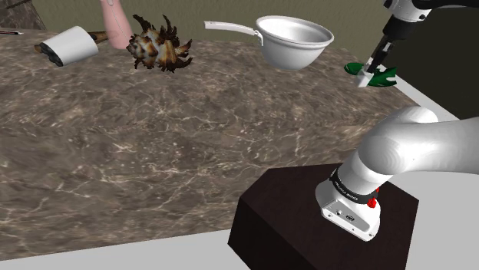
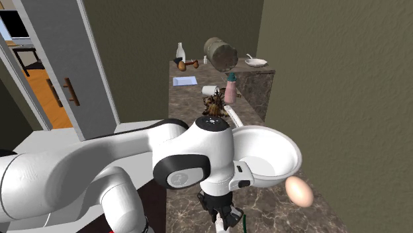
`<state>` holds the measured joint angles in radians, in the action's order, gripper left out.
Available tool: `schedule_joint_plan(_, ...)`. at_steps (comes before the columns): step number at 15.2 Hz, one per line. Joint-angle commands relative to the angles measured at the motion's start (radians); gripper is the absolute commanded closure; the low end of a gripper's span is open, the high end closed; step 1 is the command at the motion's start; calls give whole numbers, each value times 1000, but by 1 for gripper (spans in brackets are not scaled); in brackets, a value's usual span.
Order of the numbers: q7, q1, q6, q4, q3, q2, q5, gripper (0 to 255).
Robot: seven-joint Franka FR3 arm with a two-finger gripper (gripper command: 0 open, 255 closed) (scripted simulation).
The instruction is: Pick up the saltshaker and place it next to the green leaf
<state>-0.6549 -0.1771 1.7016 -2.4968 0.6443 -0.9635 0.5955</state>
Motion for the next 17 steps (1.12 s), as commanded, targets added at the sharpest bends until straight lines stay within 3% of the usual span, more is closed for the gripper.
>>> schedule_joint_plan(1, 0, -2, 6, -7, 4, -2, 4, 255)
schedule_joint_plan(7, 0, -2, 6, -7, 4, -2, 4, 255)
schedule_joint_plan(8, 0, -2, 6, -7, 4, -2, 4, 0)
schedule_joint_plan(13, 0, -2, 6, -7, 4, -2, 4, 0)
schedule_joint_plan(17, -12, 13, -105, 109, -60, 9, -50, 0)
